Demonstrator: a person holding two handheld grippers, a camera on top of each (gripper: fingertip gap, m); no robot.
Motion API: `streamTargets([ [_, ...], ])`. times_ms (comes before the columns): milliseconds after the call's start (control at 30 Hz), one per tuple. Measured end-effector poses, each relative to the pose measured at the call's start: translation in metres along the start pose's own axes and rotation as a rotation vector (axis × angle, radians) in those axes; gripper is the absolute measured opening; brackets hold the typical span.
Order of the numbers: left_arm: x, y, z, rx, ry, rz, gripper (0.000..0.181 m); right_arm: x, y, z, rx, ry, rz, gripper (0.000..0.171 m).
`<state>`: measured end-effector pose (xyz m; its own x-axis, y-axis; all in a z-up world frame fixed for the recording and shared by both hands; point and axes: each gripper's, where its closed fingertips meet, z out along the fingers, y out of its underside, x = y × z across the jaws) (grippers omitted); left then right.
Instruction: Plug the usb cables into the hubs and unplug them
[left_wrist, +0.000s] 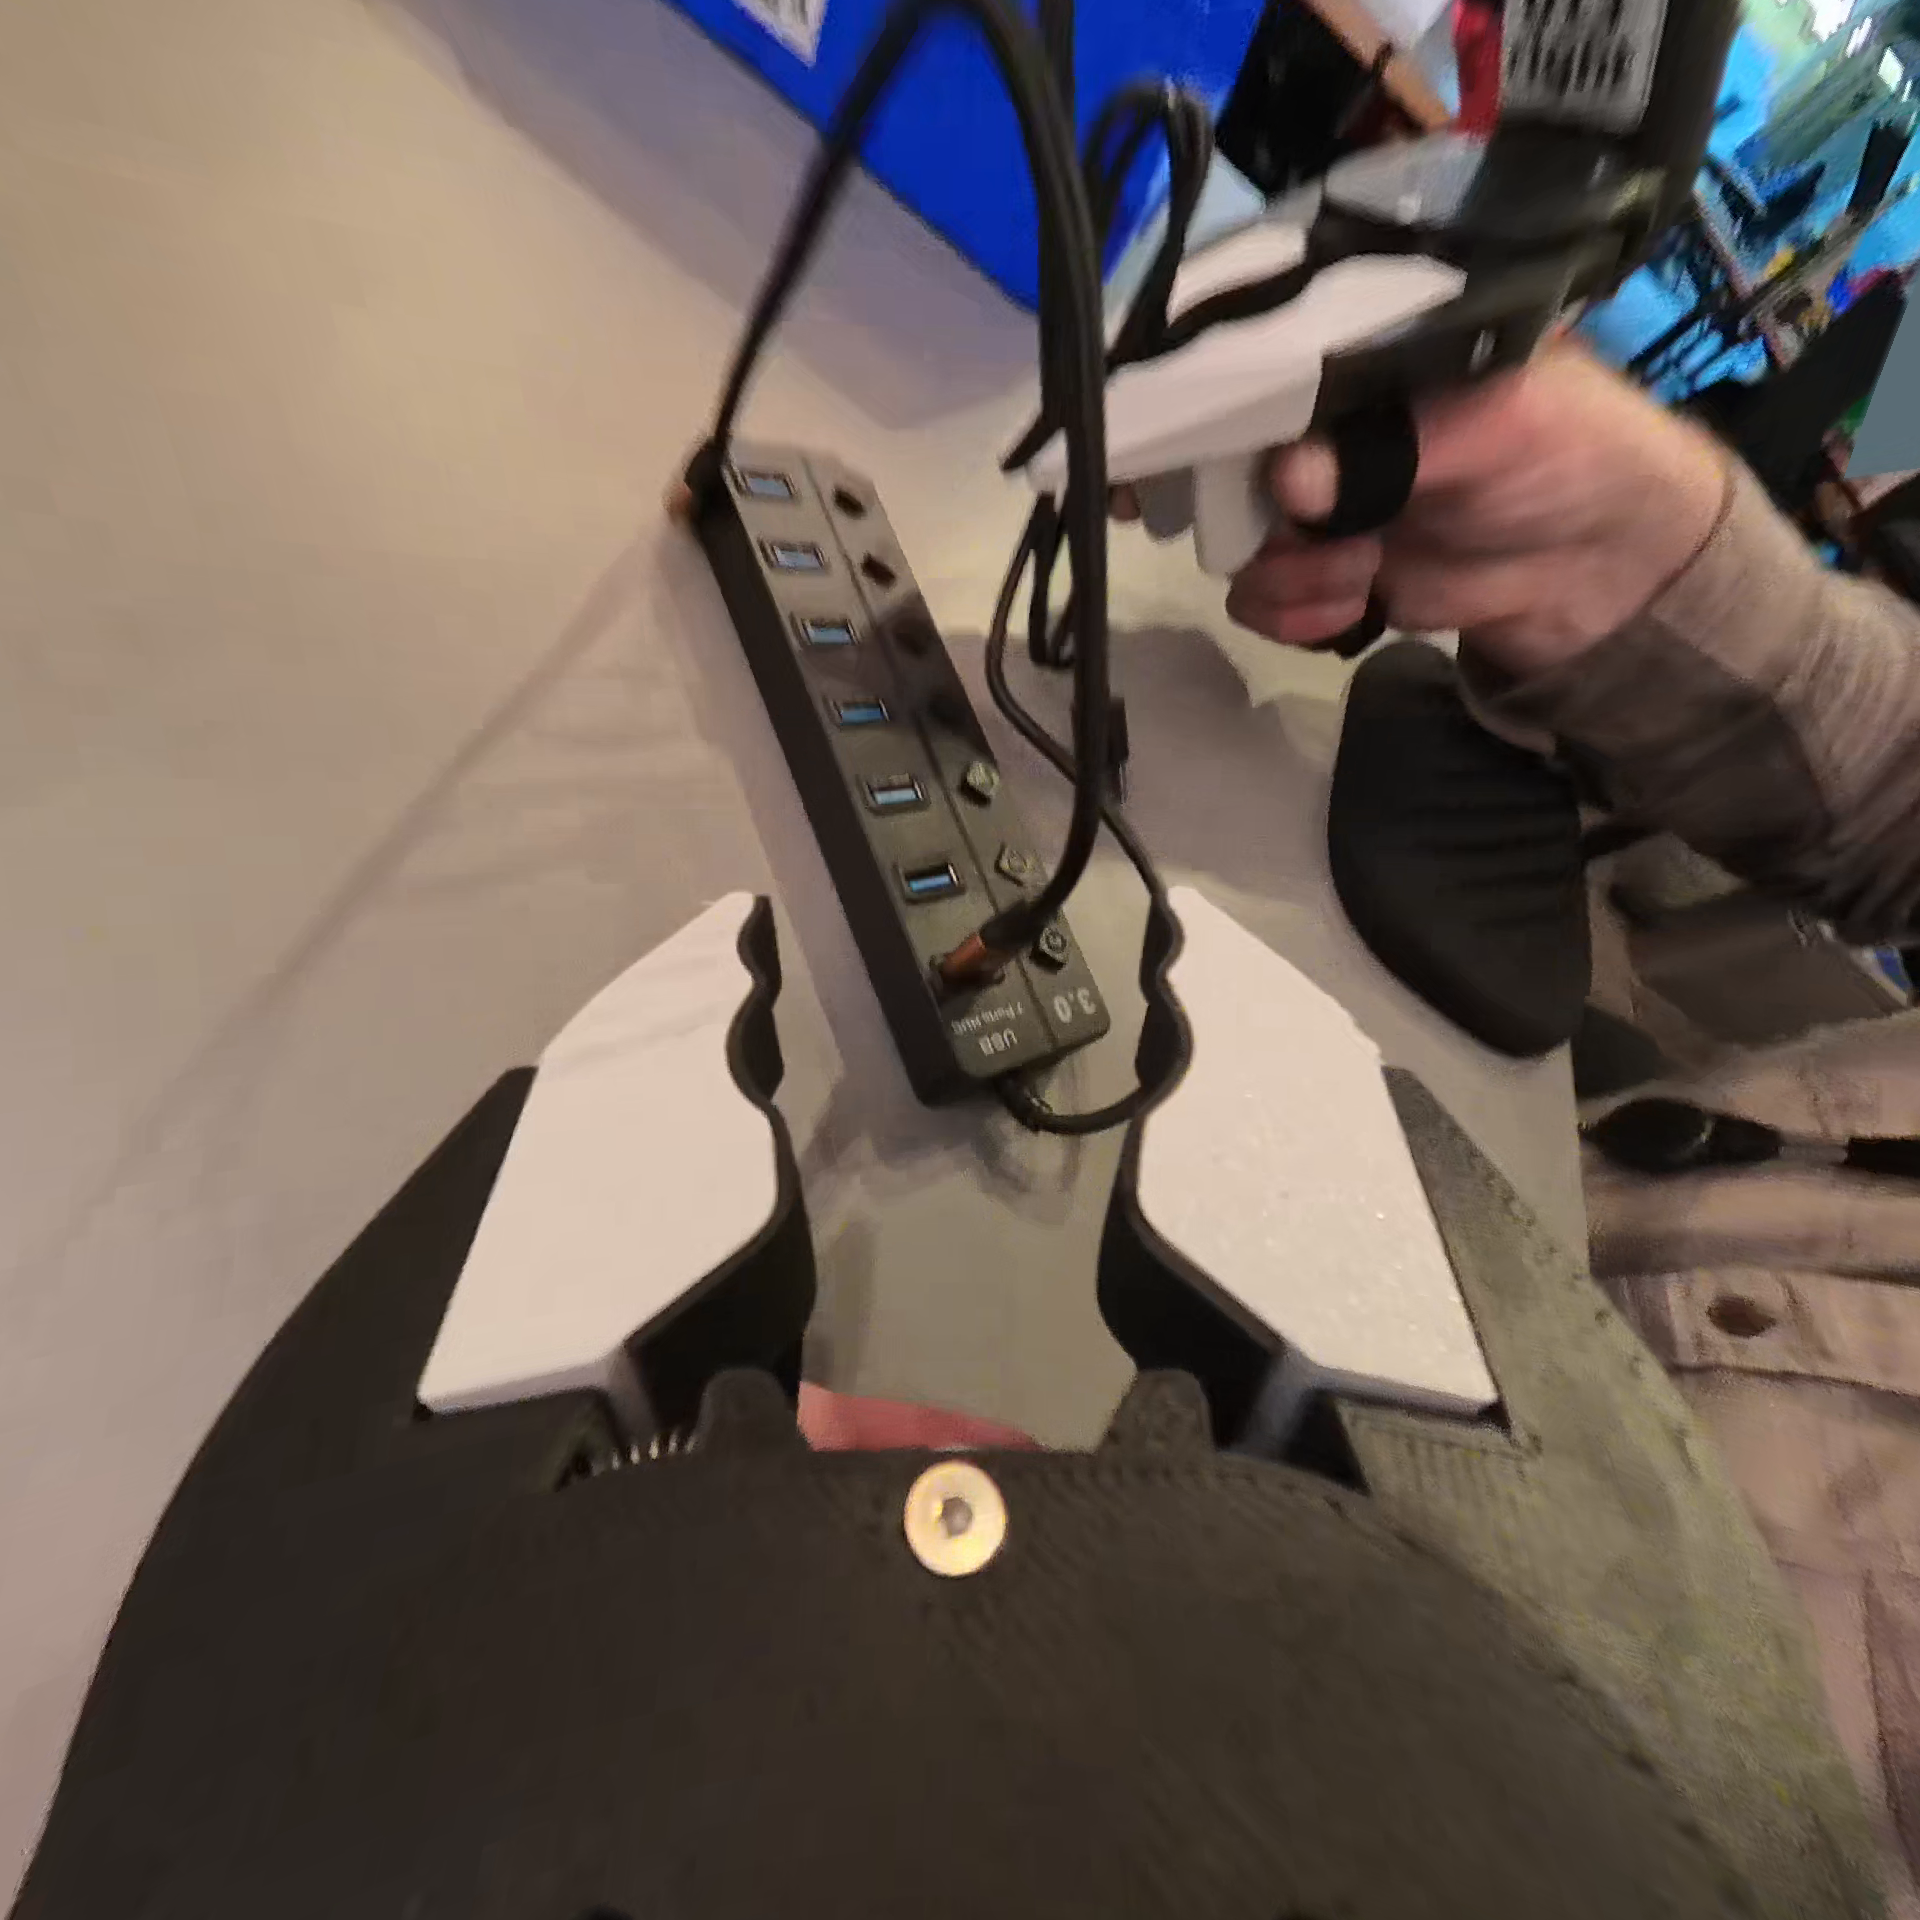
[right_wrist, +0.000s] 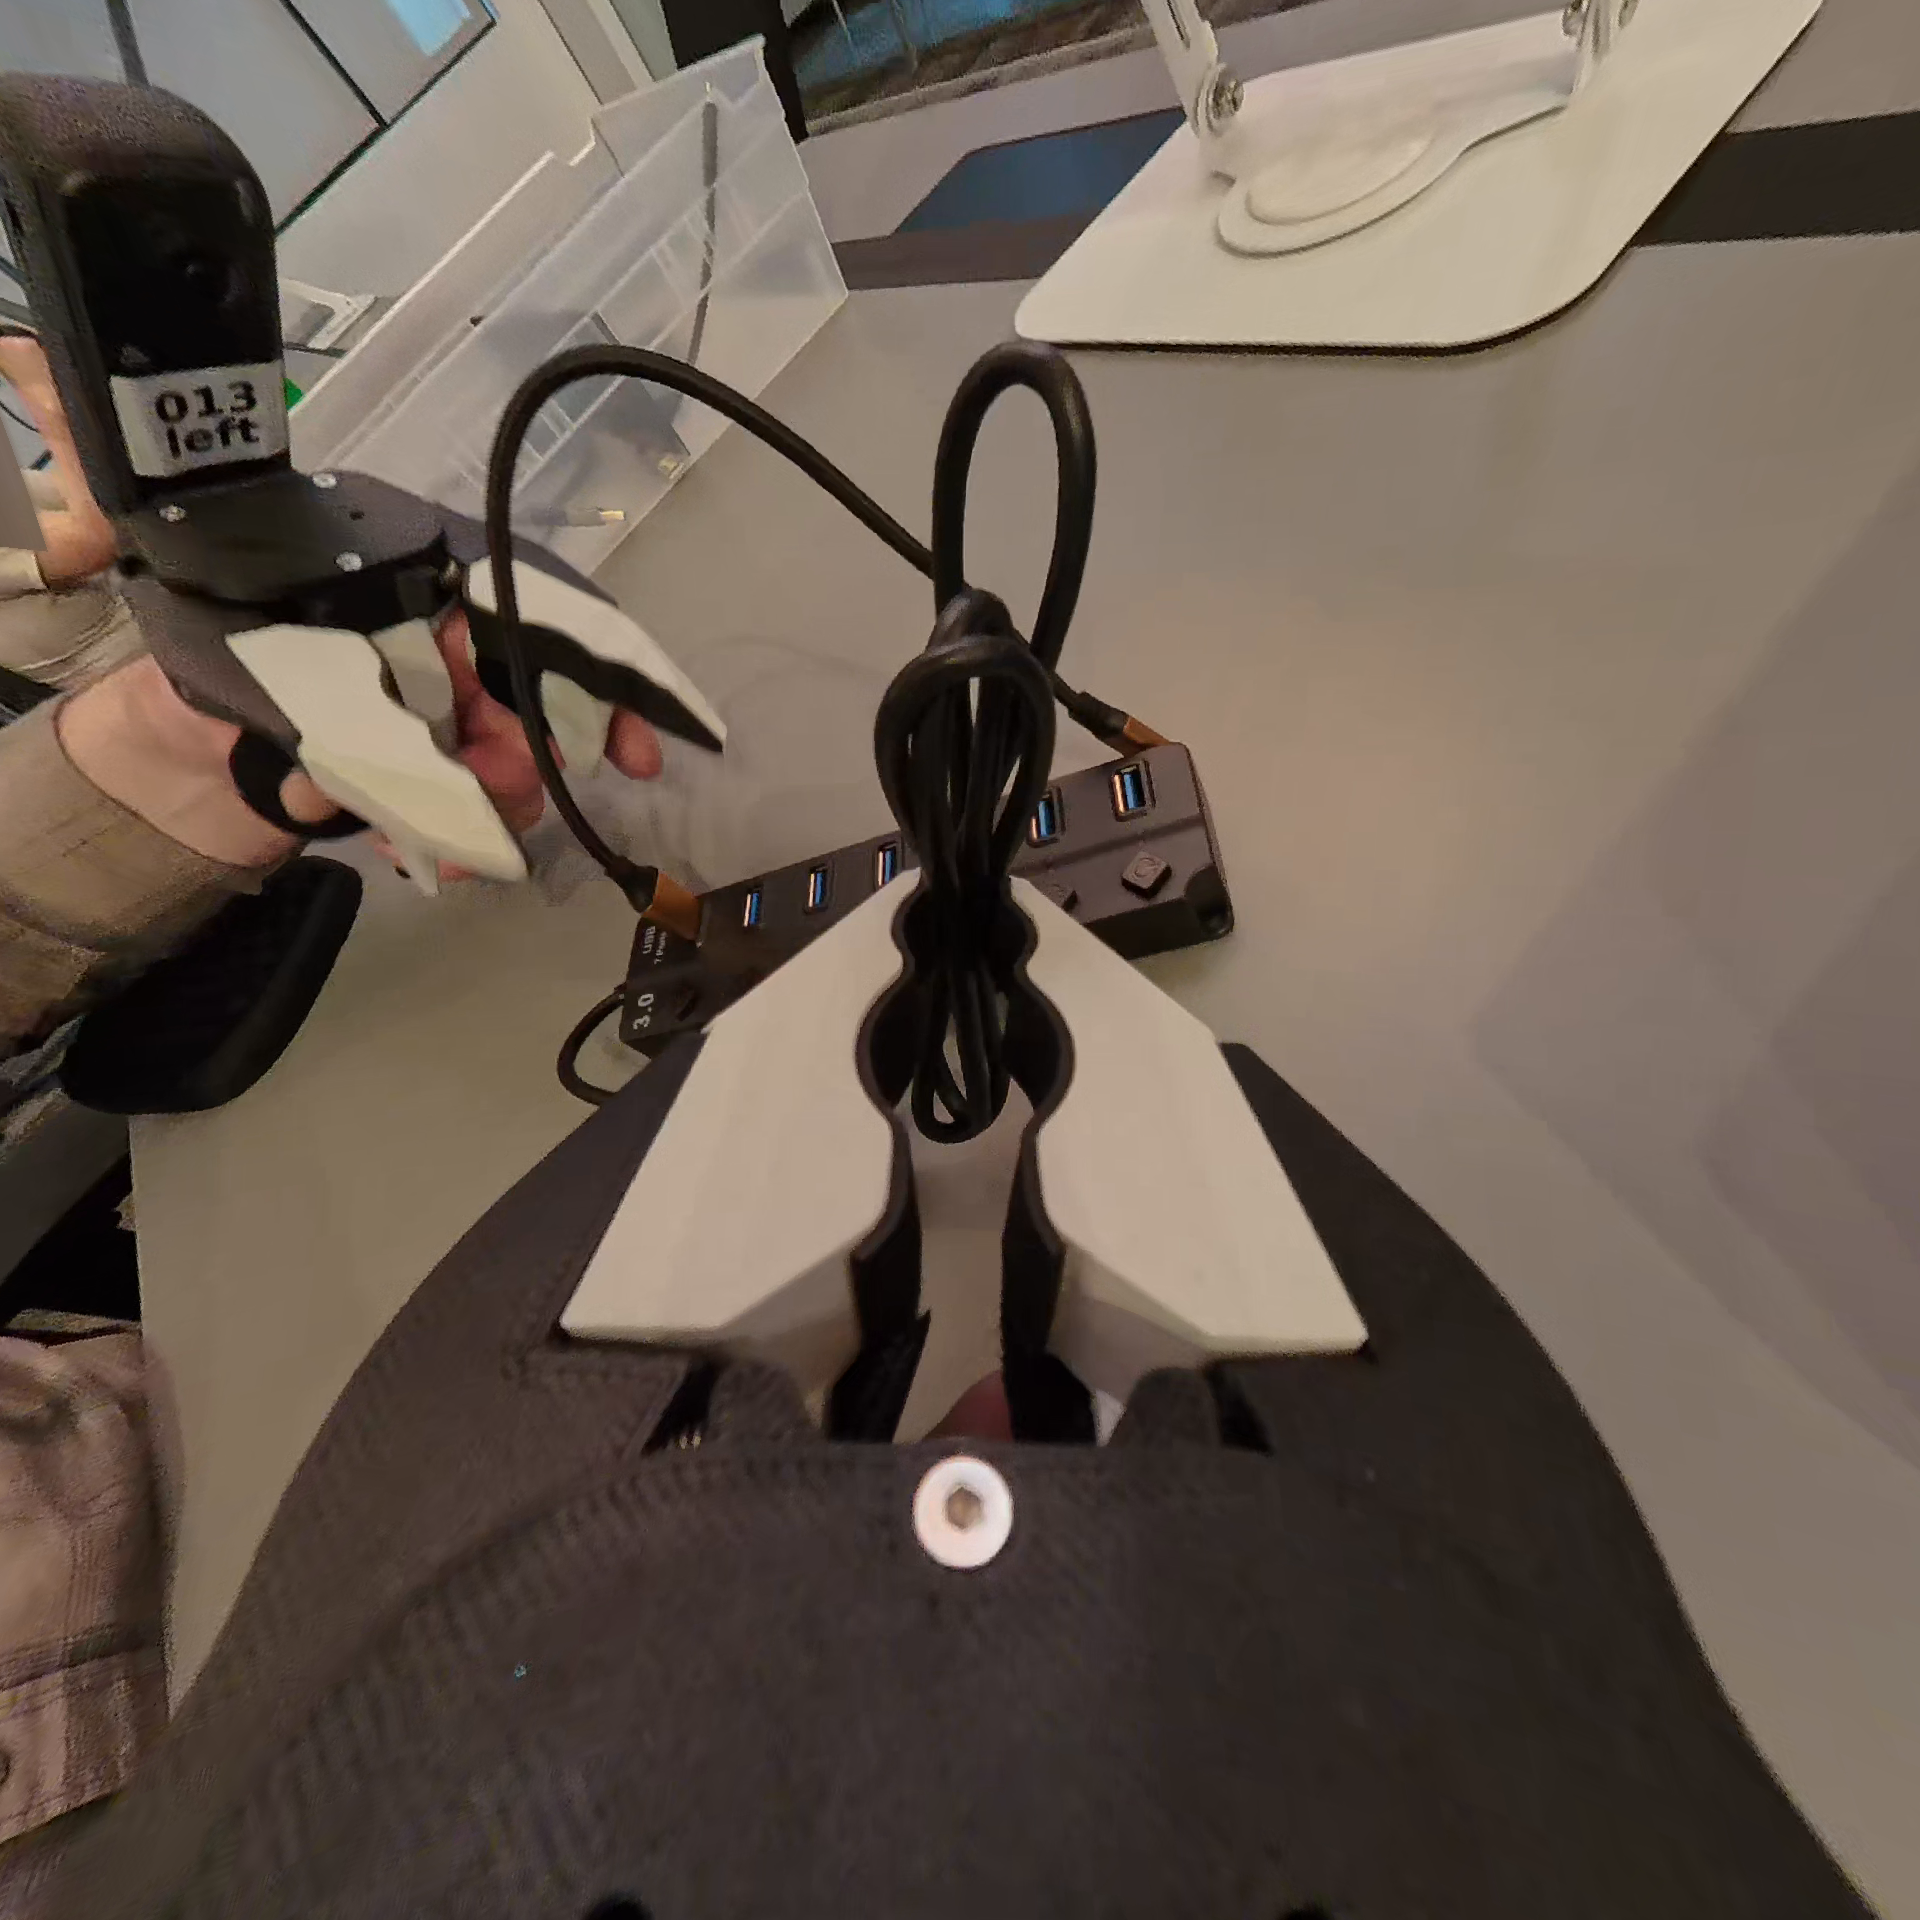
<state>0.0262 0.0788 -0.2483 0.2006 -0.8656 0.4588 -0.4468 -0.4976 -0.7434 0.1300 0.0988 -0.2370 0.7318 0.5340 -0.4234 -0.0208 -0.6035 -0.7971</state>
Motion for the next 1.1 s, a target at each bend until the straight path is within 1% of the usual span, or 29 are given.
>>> streamTargets([
  [133,0.010,0.027,0.026,-0.121,-0.014,0.036,0.058,0.006,0.009,0.006,-0.032,0.027,0.024,0.006],
  [233,0.015,0.028,0.034,-0.146,-0.059,0.058,0.054,0.009,0.010,0.007,-0.029,0.040,0.036,0.006],
  [333,0.033,0.032,0.046,-0.167,-0.033,0.087,0.055,0.012,0.010,0.009,-0.034,0.046,0.036,0.006],
  [433,0.057,0.036,0.058,-0.180,0.059,0.101,0.057,0.015,0.010,0.012,-0.050,0.049,0.032,0.007],
  [500,0.061,0.034,0.058,-0.161,0.094,0.099,0.063,0.016,0.010,0.013,-0.068,0.042,0.025,0.007],
  [533,0.061,0.032,0.056,-0.150,0.114,0.100,0.063,0.015,0.011,0.014,-0.077,0.039,0.017,0.007],
  [600,0.055,0.022,0.049,-0.088,0.090,0.122,0.058,0.012,0.011,0.015,-0.103,0.027,-0.002,0.007],
  [667,0.057,0.018,0.046,-0.080,0.109,0.124,0.054,0.010,0.012,0.019,-0.142,0.014,-0.021,0.007],
  [767,0.060,0.020,0.054,-0.113,0.094,0.147,0.056,0.010,0.014,0.026,-0.206,0.002,-0.035,0.006],
  [900,0.066,0.014,0.065,-0.095,0.089,0.145,0.057,0.011,0.017,0.031,-0.293,-0.036,-0.023,0.007],
  [933,0.065,0.011,0.068,-0.086,0.078,0.142,0.060,0.012,0.018,0.032,-0.311,-0.035,-0.024,0.007],
  [1100,0.072,0.007,0.081,-0.067,0.082,0.137,0.063,0.011,0.020,0.042,-0.378,-0.025,-0.038,0.007],
])
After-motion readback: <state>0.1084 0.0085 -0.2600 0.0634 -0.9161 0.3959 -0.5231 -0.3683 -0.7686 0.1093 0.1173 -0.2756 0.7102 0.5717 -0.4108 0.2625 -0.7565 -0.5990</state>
